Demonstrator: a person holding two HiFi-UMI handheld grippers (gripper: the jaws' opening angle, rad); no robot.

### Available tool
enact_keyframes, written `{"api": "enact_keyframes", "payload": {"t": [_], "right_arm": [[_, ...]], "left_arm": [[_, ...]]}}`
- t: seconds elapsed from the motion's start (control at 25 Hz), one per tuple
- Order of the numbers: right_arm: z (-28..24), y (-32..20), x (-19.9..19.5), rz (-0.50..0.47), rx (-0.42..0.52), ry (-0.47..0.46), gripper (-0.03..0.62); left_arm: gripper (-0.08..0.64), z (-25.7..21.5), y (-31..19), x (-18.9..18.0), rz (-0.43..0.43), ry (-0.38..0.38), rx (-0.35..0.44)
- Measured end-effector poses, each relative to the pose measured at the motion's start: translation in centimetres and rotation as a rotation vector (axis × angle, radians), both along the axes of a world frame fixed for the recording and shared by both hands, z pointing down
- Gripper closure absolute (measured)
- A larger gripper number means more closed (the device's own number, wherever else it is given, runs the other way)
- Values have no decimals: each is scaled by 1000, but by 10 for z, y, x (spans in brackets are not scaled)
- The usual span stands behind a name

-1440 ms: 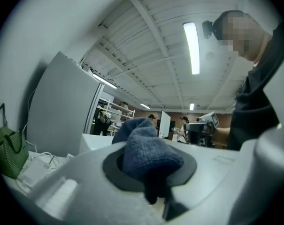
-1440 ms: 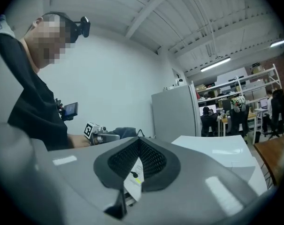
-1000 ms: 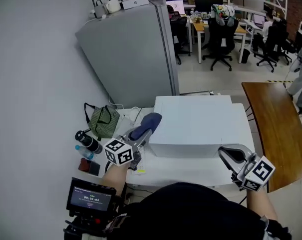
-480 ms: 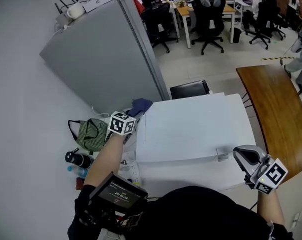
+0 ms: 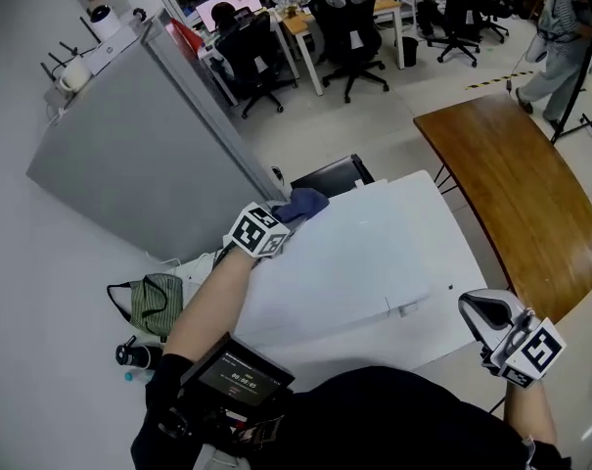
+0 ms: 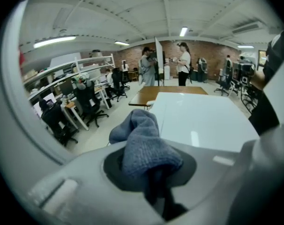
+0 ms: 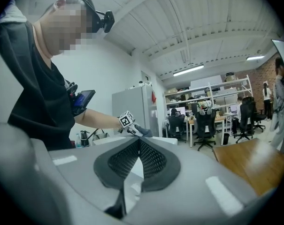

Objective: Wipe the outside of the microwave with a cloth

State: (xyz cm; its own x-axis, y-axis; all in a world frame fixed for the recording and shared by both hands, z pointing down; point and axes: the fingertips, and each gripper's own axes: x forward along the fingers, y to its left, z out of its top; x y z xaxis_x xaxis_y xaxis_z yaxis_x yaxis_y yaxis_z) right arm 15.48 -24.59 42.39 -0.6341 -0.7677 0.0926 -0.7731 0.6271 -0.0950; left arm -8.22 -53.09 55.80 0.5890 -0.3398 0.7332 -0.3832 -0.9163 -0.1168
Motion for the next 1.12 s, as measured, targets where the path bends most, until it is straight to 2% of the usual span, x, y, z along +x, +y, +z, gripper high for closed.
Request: {"api": "enact_keyframes", "payload": {"t": [0.12, 0.28, 0.36, 0.44, 0.52, 0.6, 0.72, 0.8, 0.88, 1.0, 1.12], "right_arm": [[6, 10, 42, 63, -3, -12, 588], [19, 27, 84, 158, -38, -12, 588], [22, 33, 88, 180, -53, -6, 588], [17, 36, 80, 178, -52, 1, 588], [6, 32, 60, 157, -33, 7, 588], [-5, 24, 32, 115, -6, 13, 588], [-19, 12, -23, 19, 42, 29, 588], [-30, 6, -65, -52, 73, 18, 588], [-32, 1, -100, -109, 86, 19, 588], [-33, -4, -135, -172, 94, 16, 588], [-40, -7, -145, -185, 90, -4, 588]], "left_arm": [[509, 1, 0, 84, 112, -26, 20], [514, 0, 1, 174, 210, 8, 43], [510, -2, 5, 201, 232, 43, 40], [506, -10, 11, 204, 233, 82, 41], [505, -32, 20, 177, 224, 134, 50], [505, -56, 29, 122, 203, 156, 76], [505, -65, 42, 3, 118, 101, 108], [505, -55, 51, -79, 22, 59, 105], [505, -42, 59, -142, -75, 55, 92], [505, -18, 69, -184, -149, 66, 72], [505, -5, 67, -177, -169, 104, 56]]}}
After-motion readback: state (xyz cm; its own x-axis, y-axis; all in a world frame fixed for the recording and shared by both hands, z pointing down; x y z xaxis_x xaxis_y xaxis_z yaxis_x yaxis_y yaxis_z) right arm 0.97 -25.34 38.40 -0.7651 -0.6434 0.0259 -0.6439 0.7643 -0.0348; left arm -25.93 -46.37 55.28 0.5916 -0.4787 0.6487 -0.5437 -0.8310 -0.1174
